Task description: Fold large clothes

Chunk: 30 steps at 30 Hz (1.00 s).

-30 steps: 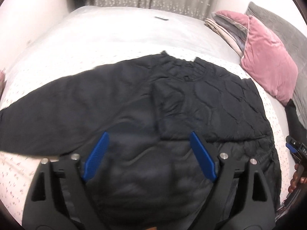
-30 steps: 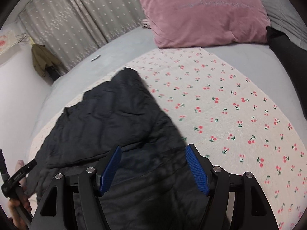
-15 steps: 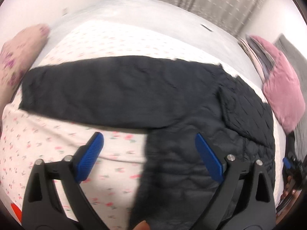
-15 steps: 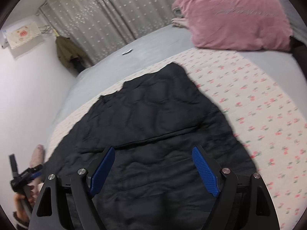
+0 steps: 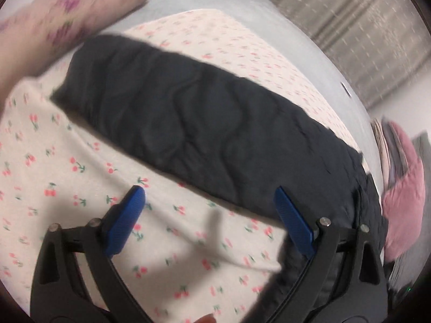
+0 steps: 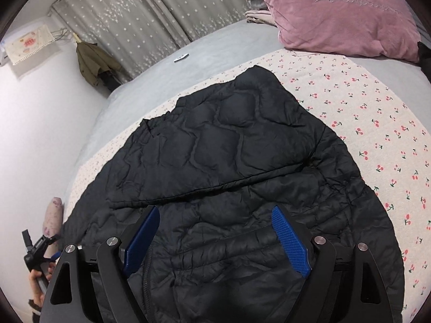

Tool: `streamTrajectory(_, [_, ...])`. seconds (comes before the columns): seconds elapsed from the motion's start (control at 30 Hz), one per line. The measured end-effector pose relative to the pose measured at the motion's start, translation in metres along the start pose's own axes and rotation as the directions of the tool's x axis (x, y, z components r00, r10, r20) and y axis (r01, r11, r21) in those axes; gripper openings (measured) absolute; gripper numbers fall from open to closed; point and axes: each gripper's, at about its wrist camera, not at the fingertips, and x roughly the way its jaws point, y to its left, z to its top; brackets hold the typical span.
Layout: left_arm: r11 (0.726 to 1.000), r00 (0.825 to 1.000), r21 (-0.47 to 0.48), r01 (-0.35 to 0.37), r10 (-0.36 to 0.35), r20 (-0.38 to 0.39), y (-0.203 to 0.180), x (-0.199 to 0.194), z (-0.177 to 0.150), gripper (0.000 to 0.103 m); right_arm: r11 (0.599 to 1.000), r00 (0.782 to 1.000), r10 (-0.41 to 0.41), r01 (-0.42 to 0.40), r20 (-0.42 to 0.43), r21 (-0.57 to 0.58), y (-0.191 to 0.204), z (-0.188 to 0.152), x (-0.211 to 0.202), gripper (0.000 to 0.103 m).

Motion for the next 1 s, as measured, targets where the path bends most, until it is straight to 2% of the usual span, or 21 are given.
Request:
streamTrajectory(0.1, [0.997,0.998,-0.070,0.043,-0.039,0.048,0.013,0.017,0.000,0.097,1.000,1.000,-0.015,0.015,-0.017,-0.012,0.002,-0.002,0.009,0.086])
streamTrajectory(0.17, [0.994,0.990,-0.081,0.080,-0.069,0.125,0.015,0.018,0.002,0.097,1.000,0.999,-0.024,0.024,-0.031,-0.021,0.004,-0.003,0.016,0.086])
streamTrajectory(0.27, [0.985,0.979,-0.118,0.125,-0.103,0.178,0.017,0.024,0.007,0.096,0.999,0.998,-0.034,0.032,-0.048,-0.032,0.006,-0.005,0.024,0.086])
streamTrajectory(0.3, [0.983,0.974,-0.128,0.135,-0.108,0.200,0.018,0.026,0.010,0.092,0.999,0.998,-0.037,0.035,-0.051,-0.037,0.007,-0.006,0.026,0.086])
streamTrajectory(0.37, [0.979,0.969,-0.144,0.141,-0.107,0.225,0.021,0.028,0.016,0.077,0.998,0.997,-0.046,0.043,-0.054,-0.045,0.008,-0.008,0.028,0.086])
streamTrajectory(0.43, [0.976,0.968,-0.167,0.137,-0.096,0.233,0.023,0.033,0.022,0.038,0.998,0.997,-0.050,0.047,-0.059,-0.050,0.008,-0.009,0.030,0.086])
streamTrajectory(0.5, [0.975,0.970,-0.182,0.125,-0.081,0.229,0.023,0.035,0.027,0.011,0.997,0.997,-0.055,0.051,-0.063,-0.050,0.006,-0.010,0.031,0.086])
streamTrajectory(0.6, [0.981,0.963,-0.150,0.123,-0.082,0.256,0.012,0.023,0.033,0.008,0.997,0.996,-0.060,0.057,-0.065,-0.047,0.004,-0.010,0.032,0.086])
streamTrajectory(0.7, [0.991,0.945,-0.063,0.116,-0.091,0.314,-0.013,-0.001,0.034,0.007,0.998,0.996,-0.060,0.058,-0.063,-0.040,0.003,-0.009,0.032,0.086])
streamTrajectory(0.8, [0.991,0.921,0.036,0.128,-0.132,0.367,-0.047,-0.029,0.034,0.007,0.998,0.997,-0.054,0.052,-0.062,-0.035,0.003,-0.008,0.032,0.086])
streamTrajectory(0.9, [0.977,0.893,0.154,0.148,-0.199,0.403,-0.090,-0.058,0.031,0.007,0.998,0.997,-0.051,0.048,-0.059,-0.040,0.004,-0.008,0.031,0.086])
streamTrajectory(1.0, [0.953,0.878,0.264,0.152,-0.253,0.406,-0.129,-0.078,0.026,0.007,0.998,0.997,-0.051,0.049,-0.050,-0.042,0.005,-0.008,0.028,0.086])
